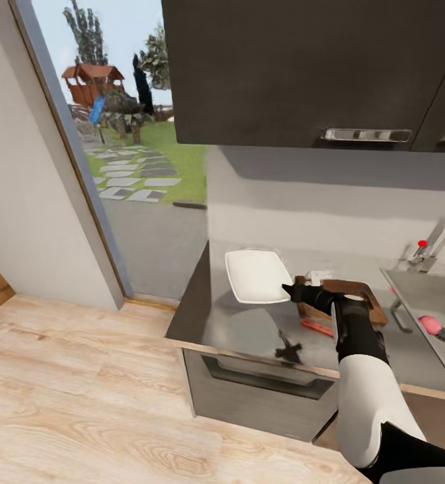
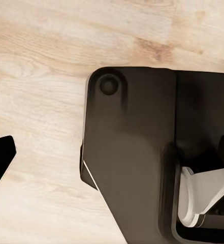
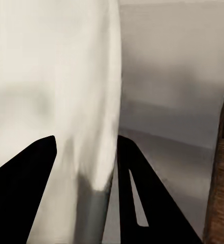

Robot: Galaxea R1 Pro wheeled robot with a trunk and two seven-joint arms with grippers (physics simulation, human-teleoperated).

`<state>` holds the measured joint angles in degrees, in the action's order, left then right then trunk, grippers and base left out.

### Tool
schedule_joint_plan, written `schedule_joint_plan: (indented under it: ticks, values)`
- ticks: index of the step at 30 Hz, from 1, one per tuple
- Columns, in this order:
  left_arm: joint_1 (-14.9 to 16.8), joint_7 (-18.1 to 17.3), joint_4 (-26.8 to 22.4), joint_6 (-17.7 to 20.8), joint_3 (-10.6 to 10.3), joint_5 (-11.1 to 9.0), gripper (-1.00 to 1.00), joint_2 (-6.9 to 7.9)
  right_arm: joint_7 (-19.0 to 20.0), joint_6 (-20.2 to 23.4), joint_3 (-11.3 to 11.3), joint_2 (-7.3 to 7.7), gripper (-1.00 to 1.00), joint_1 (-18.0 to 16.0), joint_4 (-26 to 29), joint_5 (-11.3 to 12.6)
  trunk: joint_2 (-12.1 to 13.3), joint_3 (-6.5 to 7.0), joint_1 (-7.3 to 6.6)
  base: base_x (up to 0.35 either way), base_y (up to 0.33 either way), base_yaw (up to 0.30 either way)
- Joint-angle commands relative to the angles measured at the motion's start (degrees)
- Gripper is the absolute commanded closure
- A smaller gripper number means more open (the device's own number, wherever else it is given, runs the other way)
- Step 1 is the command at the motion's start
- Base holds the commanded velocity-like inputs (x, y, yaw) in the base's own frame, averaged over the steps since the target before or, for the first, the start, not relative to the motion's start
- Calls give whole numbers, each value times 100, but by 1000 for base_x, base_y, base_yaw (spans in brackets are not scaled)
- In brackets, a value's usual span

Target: In the kitchen, take the Vidalia onion out of the sink, dice it on the chopping board with the paring knife, put the diced onion into the bowl on the countertop, then place both the paring knife and the chopping board into the sink.

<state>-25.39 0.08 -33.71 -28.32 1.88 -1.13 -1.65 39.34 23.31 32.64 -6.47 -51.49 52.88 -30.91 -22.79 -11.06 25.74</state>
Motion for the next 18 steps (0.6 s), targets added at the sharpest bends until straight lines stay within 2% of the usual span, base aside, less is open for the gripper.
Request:
schedule_joint_plan:
  ticks: [1,3,6,11,18]
  values:
    - [-1,1,-9,-7,5,-10,-100,-2,22,27,27,-18,100,-10,12,-87,-13,-10,4,5,314,-1]
    - [-1,1,-34,-7,5,-5,-100,-2,-116,31,15,-48,100,-10,12,-334,-13,-10,4,35,314,-1]
    - [-1,-1,-37,-7,5,-2,-100,-2,-389,39,6,-103,100,-10,12,-498,-13,-10,4,51,257,0]
    - [1,-7,-14,-7,5,-8,-100,-2,-676,48,-2,-159,100,-10,12,-549,-13,-10,4,14,66,0]
    - [7,-32,165,-7,5,-27,-100,5,-734,56,11,-163,100,-10,13,-545,-13,-10,4,52,49,-1]
